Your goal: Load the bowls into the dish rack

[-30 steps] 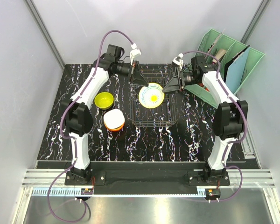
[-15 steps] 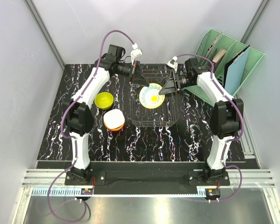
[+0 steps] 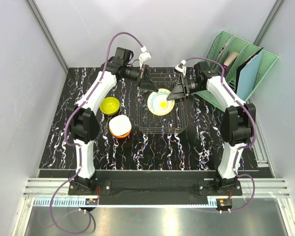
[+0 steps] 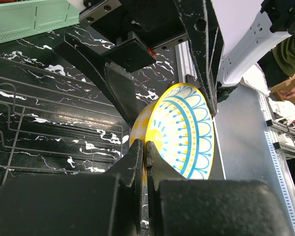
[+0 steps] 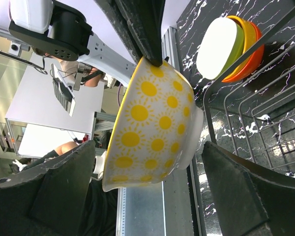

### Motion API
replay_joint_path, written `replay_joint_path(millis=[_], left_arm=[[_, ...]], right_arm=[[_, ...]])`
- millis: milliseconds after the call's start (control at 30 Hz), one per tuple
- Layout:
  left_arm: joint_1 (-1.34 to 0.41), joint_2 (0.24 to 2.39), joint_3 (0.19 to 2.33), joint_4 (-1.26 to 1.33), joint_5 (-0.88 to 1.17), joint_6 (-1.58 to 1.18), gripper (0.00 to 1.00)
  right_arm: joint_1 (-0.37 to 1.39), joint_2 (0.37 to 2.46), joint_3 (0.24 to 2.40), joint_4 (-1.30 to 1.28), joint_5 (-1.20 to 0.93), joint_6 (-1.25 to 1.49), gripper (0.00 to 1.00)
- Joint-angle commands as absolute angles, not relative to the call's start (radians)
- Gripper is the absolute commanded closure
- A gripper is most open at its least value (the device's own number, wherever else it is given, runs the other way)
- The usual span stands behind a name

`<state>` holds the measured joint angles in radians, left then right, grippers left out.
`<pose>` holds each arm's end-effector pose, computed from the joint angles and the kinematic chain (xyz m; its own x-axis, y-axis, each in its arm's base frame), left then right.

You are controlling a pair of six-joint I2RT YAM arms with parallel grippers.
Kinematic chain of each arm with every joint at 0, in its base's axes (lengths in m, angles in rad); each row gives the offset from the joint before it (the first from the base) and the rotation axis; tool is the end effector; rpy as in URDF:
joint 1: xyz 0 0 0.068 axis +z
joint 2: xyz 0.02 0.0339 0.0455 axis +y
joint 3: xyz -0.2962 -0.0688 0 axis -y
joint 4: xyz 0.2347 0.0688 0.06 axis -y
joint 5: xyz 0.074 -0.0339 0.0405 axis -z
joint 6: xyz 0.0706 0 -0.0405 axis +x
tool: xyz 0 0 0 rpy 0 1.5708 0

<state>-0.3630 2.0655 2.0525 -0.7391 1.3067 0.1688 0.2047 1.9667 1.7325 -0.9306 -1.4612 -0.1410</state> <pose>0.4092 -0.2283 0.3680 -0.5033 0.2381 -0.8307 0.8483 -0.0469 -0.5274 0.3859 0.1518 0.3156 -0.8335 -0.1887 -0.5193 -0.5290 0.0008 0.8486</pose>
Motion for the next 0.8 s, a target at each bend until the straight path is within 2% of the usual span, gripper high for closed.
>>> replay_joint_path(millis=[0,133,300,433,533,767], left_arm=[[-0.371,2.063,2.092,-0.710,1.361,0.170,1.00],[-0.371,2.062,2.091,-0.710,1.358,0.173,1.00],[-0.373,2.065,2.092,-0.709,1.355,0.173,1.00],[-0.371,2.065,2.088,-0.709,1.356,0.173,1.00],[-0.371,2.060,2.079,-0.709,1.353,0.176,1.00],[-0.371,2.062,2.077,-0.709,1.347,0.178,1.00]], right_arm=[[0.212,1.990,1.750,-0.913,-1.689,-0.141,0.05],[0.212,1.999,1.749,-0.917,-1.690,-0.141,0.09],[0.212,1.991,1.741,-0.919,-1.690,-0.141,0.19],[0.212,1.982,1.746,-0.925,-1.690,-0.146,0.32],[0.212,1.979,1.750,-0.933,-1.690,-0.156,0.49],[0.212,1.973,1.749,-0.946,-1.690,-0.169,0.61]])
